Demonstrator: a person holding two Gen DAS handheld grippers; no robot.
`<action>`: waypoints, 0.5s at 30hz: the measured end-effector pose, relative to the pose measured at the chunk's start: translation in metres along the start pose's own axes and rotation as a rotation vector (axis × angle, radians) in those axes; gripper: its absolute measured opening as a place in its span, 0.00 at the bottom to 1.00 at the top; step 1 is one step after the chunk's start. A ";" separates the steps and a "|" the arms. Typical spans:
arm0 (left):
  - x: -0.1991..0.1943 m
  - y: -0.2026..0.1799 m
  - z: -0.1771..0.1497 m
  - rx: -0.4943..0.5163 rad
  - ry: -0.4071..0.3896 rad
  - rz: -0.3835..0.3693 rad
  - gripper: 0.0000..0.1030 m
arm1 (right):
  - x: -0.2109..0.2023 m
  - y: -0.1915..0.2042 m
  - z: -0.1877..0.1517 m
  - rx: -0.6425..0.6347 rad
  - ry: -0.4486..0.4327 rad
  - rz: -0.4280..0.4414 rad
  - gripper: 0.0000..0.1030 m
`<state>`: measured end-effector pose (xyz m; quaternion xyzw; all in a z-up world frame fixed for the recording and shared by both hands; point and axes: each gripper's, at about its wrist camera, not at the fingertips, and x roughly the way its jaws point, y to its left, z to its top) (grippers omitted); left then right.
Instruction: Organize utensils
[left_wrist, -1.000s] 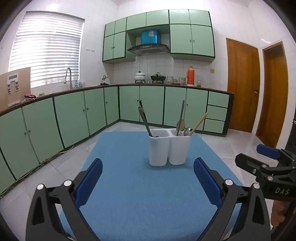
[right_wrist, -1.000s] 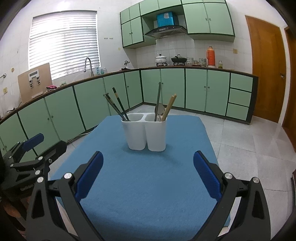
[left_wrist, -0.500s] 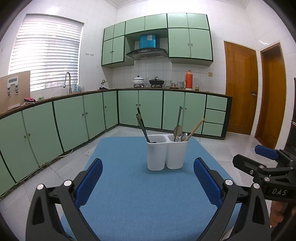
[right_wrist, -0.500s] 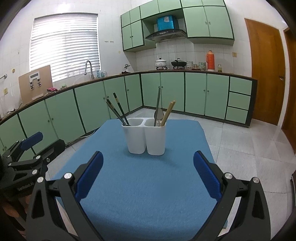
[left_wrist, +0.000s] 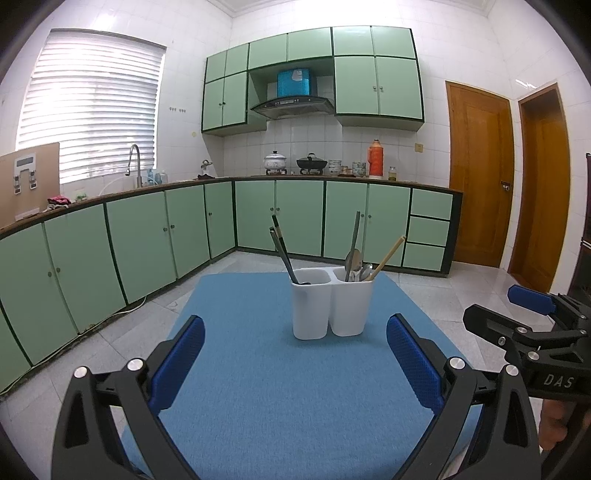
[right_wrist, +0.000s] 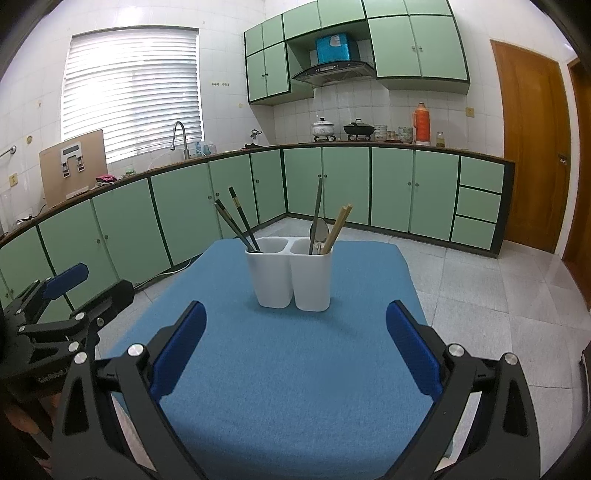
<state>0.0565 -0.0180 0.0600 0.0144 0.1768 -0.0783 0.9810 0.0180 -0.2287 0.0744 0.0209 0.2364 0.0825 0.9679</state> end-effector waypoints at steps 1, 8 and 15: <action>0.000 0.001 0.001 -0.001 -0.001 0.000 0.94 | 0.000 0.000 0.000 -0.001 0.000 0.000 0.92; -0.001 0.003 -0.001 -0.007 -0.002 0.003 0.94 | 0.001 0.000 0.004 -0.006 0.002 0.003 0.92; -0.001 0.004 0.000 -0.009 -0.002 0.004 0.94 | 0.003 0.001 0.006 -0.011 0.006 0.003 0.92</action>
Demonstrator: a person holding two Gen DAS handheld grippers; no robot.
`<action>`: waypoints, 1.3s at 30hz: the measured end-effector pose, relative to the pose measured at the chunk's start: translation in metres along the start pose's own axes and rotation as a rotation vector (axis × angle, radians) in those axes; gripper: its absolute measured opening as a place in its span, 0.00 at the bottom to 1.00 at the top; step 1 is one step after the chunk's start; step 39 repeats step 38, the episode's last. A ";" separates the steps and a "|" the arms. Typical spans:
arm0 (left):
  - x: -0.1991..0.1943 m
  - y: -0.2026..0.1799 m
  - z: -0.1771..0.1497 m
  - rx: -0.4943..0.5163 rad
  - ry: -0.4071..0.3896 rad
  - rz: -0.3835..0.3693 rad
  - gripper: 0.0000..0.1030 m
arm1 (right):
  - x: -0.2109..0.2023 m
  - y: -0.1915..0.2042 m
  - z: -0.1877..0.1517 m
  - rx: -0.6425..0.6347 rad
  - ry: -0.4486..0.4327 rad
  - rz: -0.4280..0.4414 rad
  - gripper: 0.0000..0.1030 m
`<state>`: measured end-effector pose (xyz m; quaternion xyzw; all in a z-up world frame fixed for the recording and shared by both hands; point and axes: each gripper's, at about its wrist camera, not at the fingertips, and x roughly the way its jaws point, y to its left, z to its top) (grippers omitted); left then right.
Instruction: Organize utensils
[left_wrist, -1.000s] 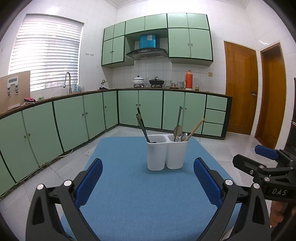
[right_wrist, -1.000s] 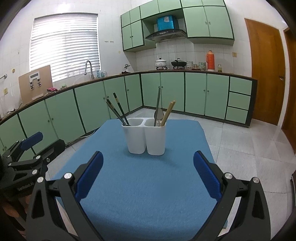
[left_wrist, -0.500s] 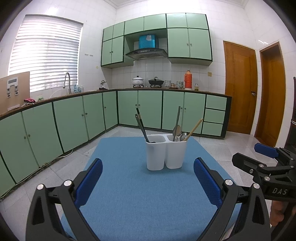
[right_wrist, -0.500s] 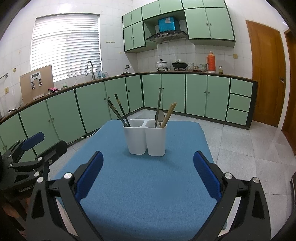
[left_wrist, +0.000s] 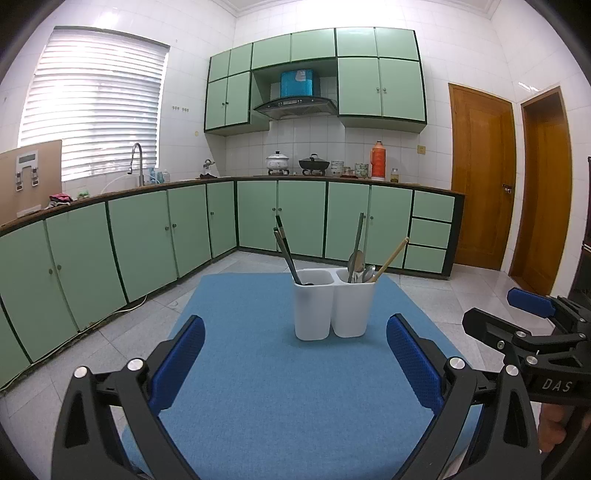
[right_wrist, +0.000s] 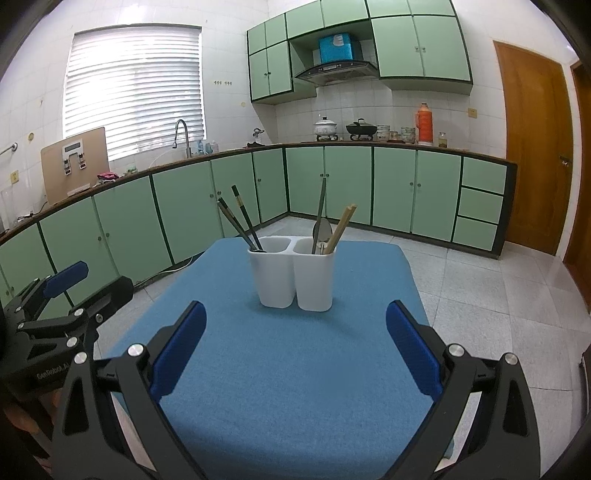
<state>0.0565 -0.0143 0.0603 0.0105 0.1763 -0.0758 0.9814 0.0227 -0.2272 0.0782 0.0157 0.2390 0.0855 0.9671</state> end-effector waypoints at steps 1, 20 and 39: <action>0.000 0.000 0.000 -0.001 -0.001 0.000 0.94 | 0.000 0.000 0.000 0.000 0.000 0.000 0.92; 0.002 0.000 0.003 -0.003 0.001 -0.001 0.94 | 0.003 0.002 0.001 -0.003 0.003 -0.001 0.92; 0.002 0.006 0.003 -0.009 0.003 0.004 0.94 | 0.003 0.002 0.001 -0.003 0.004 0.000 0.92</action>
